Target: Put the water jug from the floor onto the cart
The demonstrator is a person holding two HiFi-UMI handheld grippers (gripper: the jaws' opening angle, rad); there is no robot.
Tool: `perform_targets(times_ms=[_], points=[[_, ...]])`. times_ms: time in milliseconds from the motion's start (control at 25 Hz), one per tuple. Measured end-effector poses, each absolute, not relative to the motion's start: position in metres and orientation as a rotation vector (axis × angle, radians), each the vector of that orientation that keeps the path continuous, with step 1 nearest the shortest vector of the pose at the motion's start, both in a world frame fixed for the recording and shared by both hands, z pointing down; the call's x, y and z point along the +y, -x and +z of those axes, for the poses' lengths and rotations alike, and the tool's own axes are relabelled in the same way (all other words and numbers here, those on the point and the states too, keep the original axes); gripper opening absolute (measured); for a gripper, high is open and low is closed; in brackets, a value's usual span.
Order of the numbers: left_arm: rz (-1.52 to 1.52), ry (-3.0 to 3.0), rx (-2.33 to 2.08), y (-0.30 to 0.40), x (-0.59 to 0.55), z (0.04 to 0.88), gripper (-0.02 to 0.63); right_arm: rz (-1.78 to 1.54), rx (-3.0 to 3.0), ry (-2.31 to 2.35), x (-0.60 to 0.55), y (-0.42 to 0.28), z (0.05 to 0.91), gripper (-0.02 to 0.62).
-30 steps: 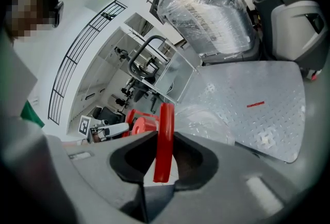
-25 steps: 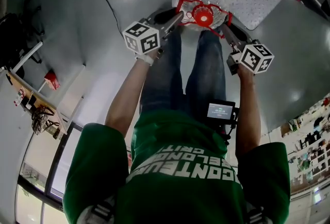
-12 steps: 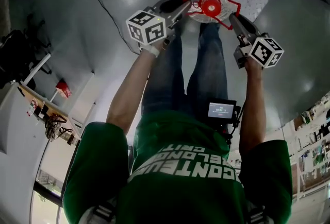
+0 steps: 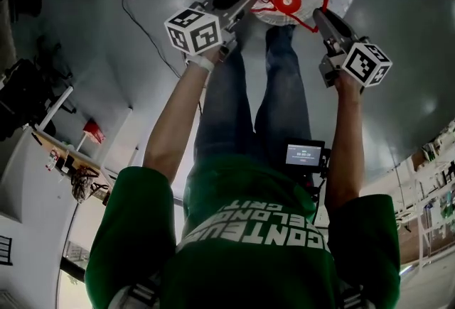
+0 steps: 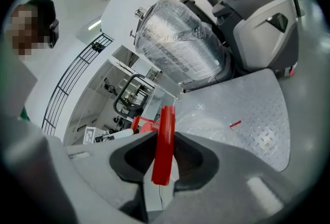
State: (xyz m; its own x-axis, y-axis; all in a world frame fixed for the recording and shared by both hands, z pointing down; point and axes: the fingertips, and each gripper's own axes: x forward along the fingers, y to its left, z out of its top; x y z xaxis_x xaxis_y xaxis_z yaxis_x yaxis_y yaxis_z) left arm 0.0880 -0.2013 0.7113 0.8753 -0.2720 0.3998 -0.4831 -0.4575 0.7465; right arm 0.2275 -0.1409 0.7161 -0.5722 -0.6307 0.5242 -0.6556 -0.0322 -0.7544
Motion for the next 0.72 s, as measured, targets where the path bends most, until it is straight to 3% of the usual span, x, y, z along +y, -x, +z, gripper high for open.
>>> perform_targets(times_ms=[720], points=[[0.252, -2.112, -0.524, -0.112, -0.254, 0.679, 0.101, 1.719, -2.223, -1.525, -0.189, -0.247, 0.681, 0.087]])
